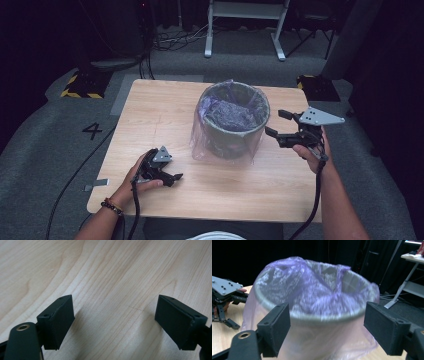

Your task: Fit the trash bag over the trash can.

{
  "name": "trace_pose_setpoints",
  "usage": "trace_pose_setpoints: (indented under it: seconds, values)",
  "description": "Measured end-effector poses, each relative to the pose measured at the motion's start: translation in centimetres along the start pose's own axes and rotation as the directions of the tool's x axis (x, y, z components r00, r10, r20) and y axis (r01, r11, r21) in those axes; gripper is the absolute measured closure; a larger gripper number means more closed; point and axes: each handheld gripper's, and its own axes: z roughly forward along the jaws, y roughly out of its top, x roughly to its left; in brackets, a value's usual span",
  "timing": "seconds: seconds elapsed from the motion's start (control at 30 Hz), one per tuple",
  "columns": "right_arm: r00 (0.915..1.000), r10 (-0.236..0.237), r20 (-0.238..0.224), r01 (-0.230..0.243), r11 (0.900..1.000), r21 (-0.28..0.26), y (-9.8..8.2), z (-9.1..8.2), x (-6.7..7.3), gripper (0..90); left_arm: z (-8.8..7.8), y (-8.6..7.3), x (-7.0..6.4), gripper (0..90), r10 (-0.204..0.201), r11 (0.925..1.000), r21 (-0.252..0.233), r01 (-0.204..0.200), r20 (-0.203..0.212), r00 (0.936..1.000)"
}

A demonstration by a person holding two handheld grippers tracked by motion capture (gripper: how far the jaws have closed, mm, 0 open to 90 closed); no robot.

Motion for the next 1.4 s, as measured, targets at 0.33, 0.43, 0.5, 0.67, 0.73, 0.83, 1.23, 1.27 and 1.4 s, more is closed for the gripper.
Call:
trace_pose_setpoints:
  seconds: [0.33,0.43,0.5,0.67,0.73,0.83,1.23,1.27,1.4]
  values:
    - [0.9998,-0.018,0.003,0.018,1.000,0.008,4.0,2.4,-0.2,22.2,0.0,0.0,-0.1,14.4,-0.002,1.0000,-0.001,0.002,-0.004,1.0000]
    - [0.9992,-0.028,0.028,0.027,0.999,0.035,4.5,3.4,0.0,22.8,0.0,0.0,-0.1,14.3,-0.002,1.0000,-0.001,0.002,-0.004,1.0000]
    - [0.9993,-0.020,0.033,0.019,0.999,0.049,4.7,4.0,0.0,23.5,0.0,0.0,0.0,14.3,-0.001,1.0000,-0.001,0.001,-0.004,1.0000]
    - [0.9990,-0.013,0.043,0.009,0.996,0.093,5.0,5.4,0.0,25.7,0.0,0.0,0.0,14.1,-0.001,1.0000,0.000,0.001,-0.004,1.0000]
    - [0.9987,-0.011,0.050,0.006,0.994,0.110,5.2,5.9,0.0,26.8,0.0,0.0,0.0,14.1,-0.001,1.0000,0.000,0.001,-0.004,1.0000]
    - [0.9983,-0.012,0.058,0.004,0.991,0.136,5.4,6.5,0.0,28.8,0.0,0.0,-0.1,14.0,-0.001,1.0000,0.000,0.001,-0.005,1.0000]
    - [0.9994,-0.033,0.006,0.030,0.953,0.300,5.6,9.6,0.9,41.7,0.0,0.0,-0.1,14.1,-0.001,1.0000,0.000,0.001,-0.005,1.0000]
    - [0.9994,-0.033,-0.007,0.033,0.947,0.320,5.6,9.9,1.0,42.2,0.0,0.0,-0.1,14.1,-0.001,1.0000,0.000,0.001,-0.005,1.0000]
    - [0.9988,-0.013,-0.048,0.031,0.925,0.379,5.2,10.7,1.1,42.4,0.1,0.0,-0.1,14.1,-0.001,1.0000,0.000,0.001,-0.005,1.0000]
